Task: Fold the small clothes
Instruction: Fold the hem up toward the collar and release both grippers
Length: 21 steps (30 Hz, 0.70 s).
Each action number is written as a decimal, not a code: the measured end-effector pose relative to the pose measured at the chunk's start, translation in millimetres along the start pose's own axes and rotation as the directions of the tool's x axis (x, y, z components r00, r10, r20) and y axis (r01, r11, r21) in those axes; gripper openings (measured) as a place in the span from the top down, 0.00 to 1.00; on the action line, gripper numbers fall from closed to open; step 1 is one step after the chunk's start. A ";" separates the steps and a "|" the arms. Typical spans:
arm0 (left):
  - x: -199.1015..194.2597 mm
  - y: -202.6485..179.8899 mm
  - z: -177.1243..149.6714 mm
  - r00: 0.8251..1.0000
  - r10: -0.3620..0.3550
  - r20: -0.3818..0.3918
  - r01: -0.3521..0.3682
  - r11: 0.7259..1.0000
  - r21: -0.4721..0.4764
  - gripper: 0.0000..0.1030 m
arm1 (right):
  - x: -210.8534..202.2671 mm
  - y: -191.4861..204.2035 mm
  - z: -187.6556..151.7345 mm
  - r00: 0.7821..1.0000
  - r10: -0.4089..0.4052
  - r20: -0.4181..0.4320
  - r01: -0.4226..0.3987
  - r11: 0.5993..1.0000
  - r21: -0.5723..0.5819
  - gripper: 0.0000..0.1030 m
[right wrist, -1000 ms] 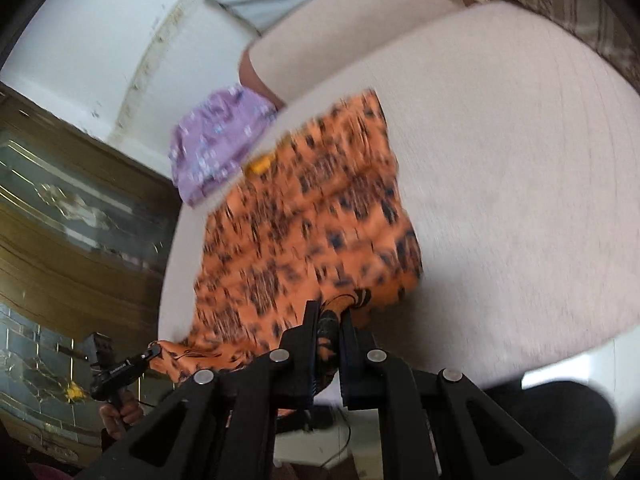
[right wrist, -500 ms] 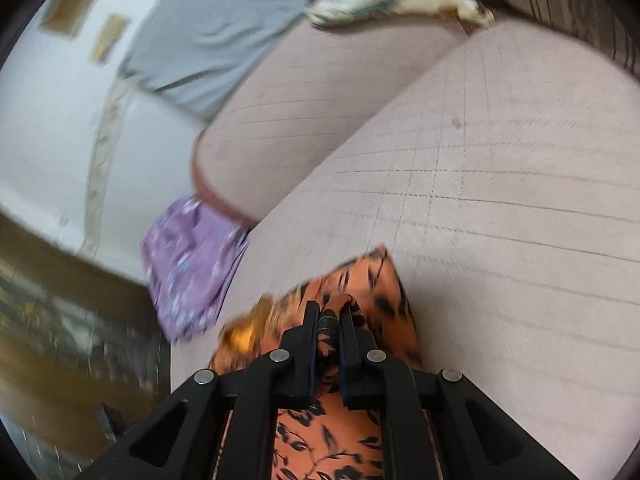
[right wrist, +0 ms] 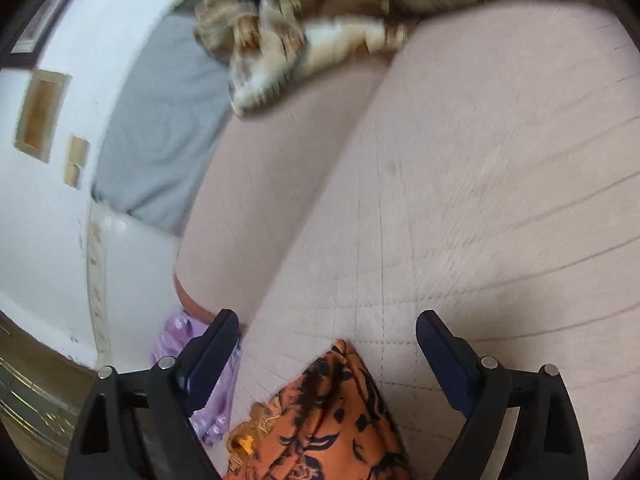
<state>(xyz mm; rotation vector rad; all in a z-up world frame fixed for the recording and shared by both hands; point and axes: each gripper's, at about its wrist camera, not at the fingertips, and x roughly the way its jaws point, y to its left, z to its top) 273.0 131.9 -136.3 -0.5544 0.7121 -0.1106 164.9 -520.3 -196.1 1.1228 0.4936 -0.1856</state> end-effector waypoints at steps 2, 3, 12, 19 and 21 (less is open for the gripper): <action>-15.0 -9.7 -10.2 0.999 0.036 -0.004 -0.036 0.998 0.045 0.25 | -13.3 27.5 -13.0 0.997 -0.032 -0.064 0.022 0.987 -0.158 0.13; -20.0 -16.7 -21.4 0.996 0.086 -0.026 -0.084 0.994 0.072 0.25 | -15.5 43.6 -26.1 0.993 -0.069 -0.093 0.044 0.967 -0.252 0.14; 4.9 -42.5 -105.7 0.957 0.184 -0.225 -0.127 0.962 0.243 0.25 | 39.4 132.6 -228.9 0.847 -0.312 -0.429 -0.102 0.698 -0.709 0.52; 34.8 -35.3 -95.4 0.945 0.249 -0.213 -0.189 0.945 0.268 0.25 | 119.4 179.0 -281.8 0.850 -0.377 -0.369 -0.098 0.576 -0.812 0.52; 46.6 -36.9 -91.0 0.939 0.275 -0.207 -0.213 0.937 0.277 0.25 | 159.6 198.6 -267.1 0.862 -0.386 -0.329 -0.049 0.583 -0.811 0.51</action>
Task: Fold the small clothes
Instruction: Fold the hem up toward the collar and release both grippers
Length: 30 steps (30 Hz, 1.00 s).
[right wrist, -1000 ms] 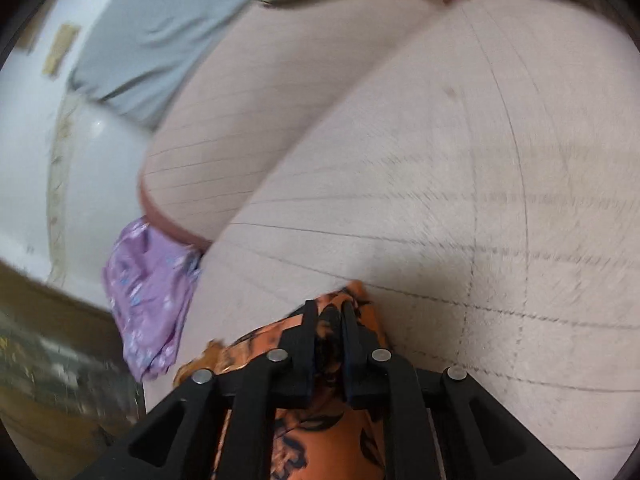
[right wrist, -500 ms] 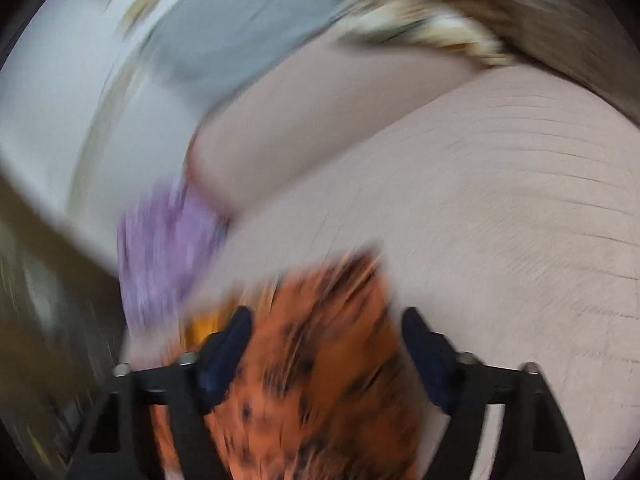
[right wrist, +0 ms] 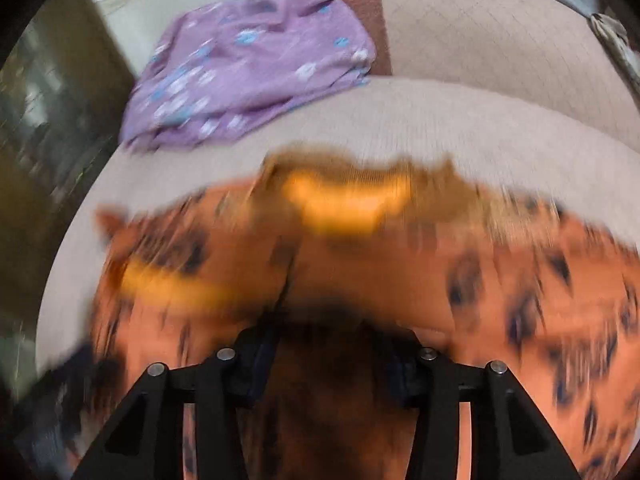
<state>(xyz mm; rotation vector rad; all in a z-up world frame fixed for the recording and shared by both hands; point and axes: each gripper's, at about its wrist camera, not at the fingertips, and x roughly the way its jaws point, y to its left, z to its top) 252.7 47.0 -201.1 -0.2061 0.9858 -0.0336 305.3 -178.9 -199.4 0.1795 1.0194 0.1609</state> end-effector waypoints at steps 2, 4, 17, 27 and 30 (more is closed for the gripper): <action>2.0 -0.1 -2.3 1.000 0.014 0.003 -0.014 1.000 0.014 0.25 | 16.5 -5.4 33.8 0.999 -0.020 0.030 0.019 0.999 0.046 0.52; 3.5 1.0 0.5 1.000 0.013 0.007 -0.013 1.000 0.017 0.25 | 17.6 -23.3 60.7 0.991 -0.019 0.129 -0.003 0.986 0.167 0.53; -12.7 14.5 -5.4 0.988 0.140 0.061 -0.138 0.990 -0.039 0.24 | -63.0 -183.1 -12.1 0.969 -0.235 0.082 0.187 0.903 0.387 0.51; -15.0 42.1 -2.1 0.990 0.142 0.026 -0.138 0.984 -0.111 0.24 | -38.6 -38.2 40.6 0.993 -0.069 0.092 0.059 0.992 0.108 0.52; -18.1 45.0 1.2 0.987 0.158 0.038 -0.154 0.984 -0.089 0.24 | -9.3 44.1 51.9 0.993 0.112 0.029 -0.111 0.992 -0.059 0.56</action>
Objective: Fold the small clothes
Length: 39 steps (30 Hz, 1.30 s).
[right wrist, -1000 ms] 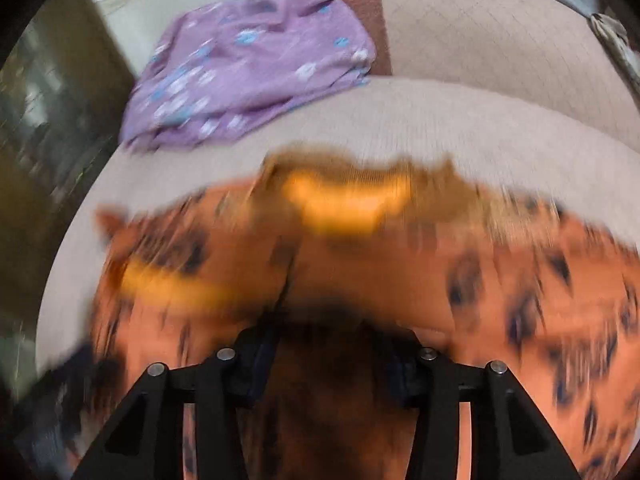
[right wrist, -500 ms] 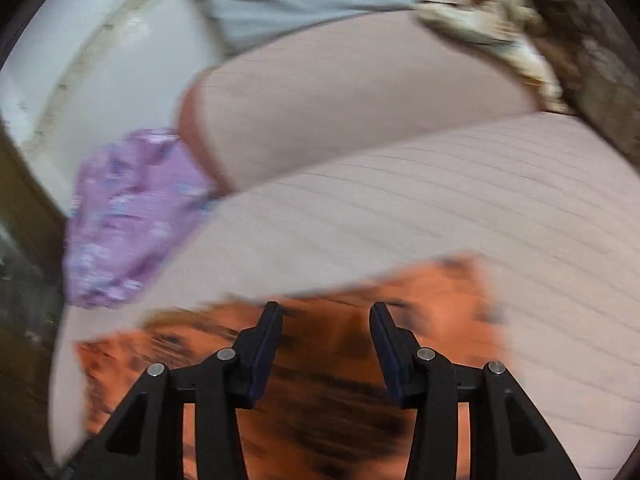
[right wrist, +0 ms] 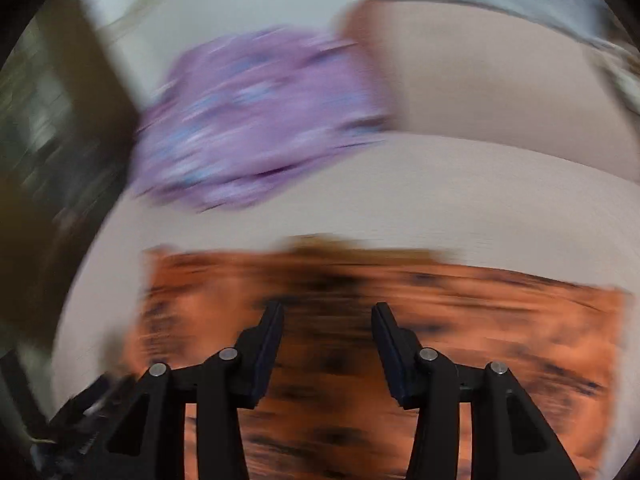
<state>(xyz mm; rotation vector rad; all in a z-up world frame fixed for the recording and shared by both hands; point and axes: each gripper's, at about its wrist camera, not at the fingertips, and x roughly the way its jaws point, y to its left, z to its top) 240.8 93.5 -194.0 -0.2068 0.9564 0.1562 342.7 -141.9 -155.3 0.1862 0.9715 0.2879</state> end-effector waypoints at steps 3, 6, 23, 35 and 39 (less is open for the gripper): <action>6.9 3.4 -0.9 0.999 -0.003 -0.032 0.004 1.000 0.024 0.24 | 42.2 58.5 8.3 0.995 0.083 -0.063 -0.089 0.991 -0.099 0.63; 12.1 2.3 -3.4 0.999 -0.013 -0.049 0.016 0.998 0.056 0.24 | 86.5 84.2 14.3 0.992 0.077 -0.104 -0.087 0.991 -0.098 0.63; -3.5 -22.7 -12.0 1.000 -0.015 0.012 0.013 0.977 0.213 0.24 | -40.7 -42.1 -79.2 0.999 0.008 0.037 -0.014 0.988 0.151 0.64; -28.9 -15.6 -38.6 0.999 0.002 0.036 -0.009 0.979 0.202 0.20 | -122.0 -127.0 -199.6 0.994 -0.109 0.010 0.104 0.966 0.235 0.62; -31.8 -21.9 -42.5 0.997 0.033 0.073 -0.050 0.970 0.238 0.20 | -145.6 -171.9 -208.5 0.982 -0.147 0.122 0.092 0.925 0.369 0.61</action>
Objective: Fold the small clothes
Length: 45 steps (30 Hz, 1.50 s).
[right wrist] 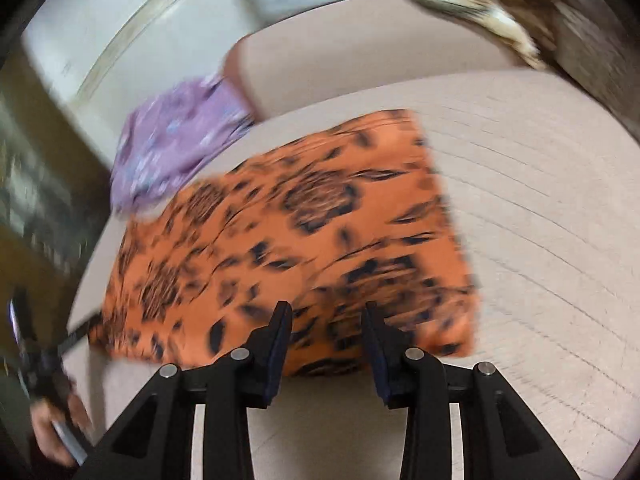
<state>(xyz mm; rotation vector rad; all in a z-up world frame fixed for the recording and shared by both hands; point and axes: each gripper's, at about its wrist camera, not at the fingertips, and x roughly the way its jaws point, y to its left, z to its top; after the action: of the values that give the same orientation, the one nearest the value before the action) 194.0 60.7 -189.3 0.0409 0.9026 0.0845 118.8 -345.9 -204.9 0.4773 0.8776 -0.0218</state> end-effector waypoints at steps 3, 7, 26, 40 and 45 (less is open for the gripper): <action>21.1 -1.1 -8.6 0.995 -0.012 -0.096 0.012 1.000 0.001 0.19 | 23.7 -36.5 -5.8 0.994 0.054 -0.092 -0.045 0.994 0.098 0.63; 6.6 11.3 -11.1 0.993 -0.064 -0.099 0.054 0.994 -0.097 0.19 | -6.0 -31.5 7.0 0.996 0.092 -0.006 -0.091 0.992 0.092 0.61; -42.1 15.2 -45.6 0.974 -0.221 -0.045 0.216 0.972 -0.092 0.19 | -41.3 -75.4 -23.2 0.958 0.286 0.029 -0.273 0.874 0.401 0.32; -6.1 34.0 -20.9 1.000 -0.011 0.012 0.012 0.994 -0.112 0.19 | -3.0 -56.5 -1.0 0.994 0.107 0.023 -0.109 0.948 0.298 0.64; 5.6 28.6 -25.6 0.999 0.022 -0.040 -0.026 0.996 -0.080 0.19 | 9.9 -64.3 -5.2 0.997 0.070 -0.037 -0.055 0.946 0.318 0.70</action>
<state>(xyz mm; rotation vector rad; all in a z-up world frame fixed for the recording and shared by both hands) 175.7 89.7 -207.5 -0.0251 0.9372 0.1443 107.8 -399.5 -240.4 0.8097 0.9099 -0.0946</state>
